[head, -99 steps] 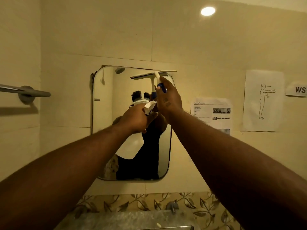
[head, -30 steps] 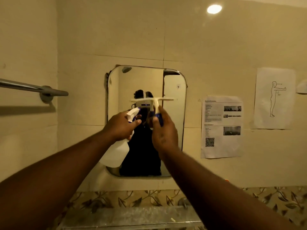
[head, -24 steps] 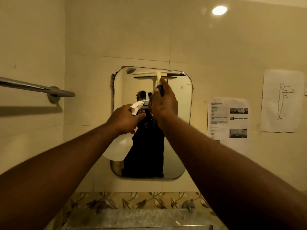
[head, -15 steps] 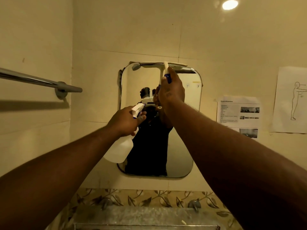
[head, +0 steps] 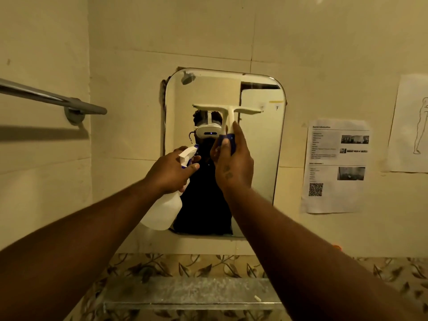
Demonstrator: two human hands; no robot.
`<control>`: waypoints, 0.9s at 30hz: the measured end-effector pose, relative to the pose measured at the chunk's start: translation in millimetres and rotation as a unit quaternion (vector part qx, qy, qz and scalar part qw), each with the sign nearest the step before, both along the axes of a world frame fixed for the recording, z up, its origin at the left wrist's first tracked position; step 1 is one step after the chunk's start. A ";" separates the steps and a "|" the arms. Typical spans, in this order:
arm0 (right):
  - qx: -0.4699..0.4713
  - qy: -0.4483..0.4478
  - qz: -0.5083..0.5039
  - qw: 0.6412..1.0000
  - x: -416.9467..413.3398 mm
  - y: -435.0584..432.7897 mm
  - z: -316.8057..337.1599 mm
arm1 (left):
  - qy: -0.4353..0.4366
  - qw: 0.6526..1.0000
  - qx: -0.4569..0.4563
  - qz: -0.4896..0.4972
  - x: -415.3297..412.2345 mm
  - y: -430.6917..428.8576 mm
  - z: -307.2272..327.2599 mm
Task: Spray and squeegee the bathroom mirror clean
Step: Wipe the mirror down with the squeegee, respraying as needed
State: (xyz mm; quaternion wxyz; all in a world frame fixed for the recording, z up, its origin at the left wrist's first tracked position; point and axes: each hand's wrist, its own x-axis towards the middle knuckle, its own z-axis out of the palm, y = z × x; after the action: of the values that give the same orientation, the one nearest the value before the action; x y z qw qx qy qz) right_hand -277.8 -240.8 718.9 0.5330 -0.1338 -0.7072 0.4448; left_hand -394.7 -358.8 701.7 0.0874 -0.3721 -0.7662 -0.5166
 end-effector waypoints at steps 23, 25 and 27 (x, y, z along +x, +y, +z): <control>-0.071 -0.173 -0.044 0.981 54.9 -40.0 -250.2 | 0.003 0.997 -0.061 0.037 23.3 -9.6 -63.7; -0.080 -0.188 -0.038 0.978 58.1 -43.6 -260.9 | -0.001 0.997 -0.063 0.039 24.7 -10.8 -66.1; -0.087 -0.200 -0.033 0.975 59.5 -45.9 -265.4 | -0.002 0.997 -0.064 0.039 26.4 -12.3 -67.7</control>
State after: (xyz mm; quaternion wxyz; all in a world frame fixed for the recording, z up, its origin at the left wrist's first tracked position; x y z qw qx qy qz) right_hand -218.3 -286.7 453.5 0.3813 -0.2889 -0.7533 0.4513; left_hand -368.2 -371.1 634.0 0.0818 -0.3453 -0.8120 -0.4635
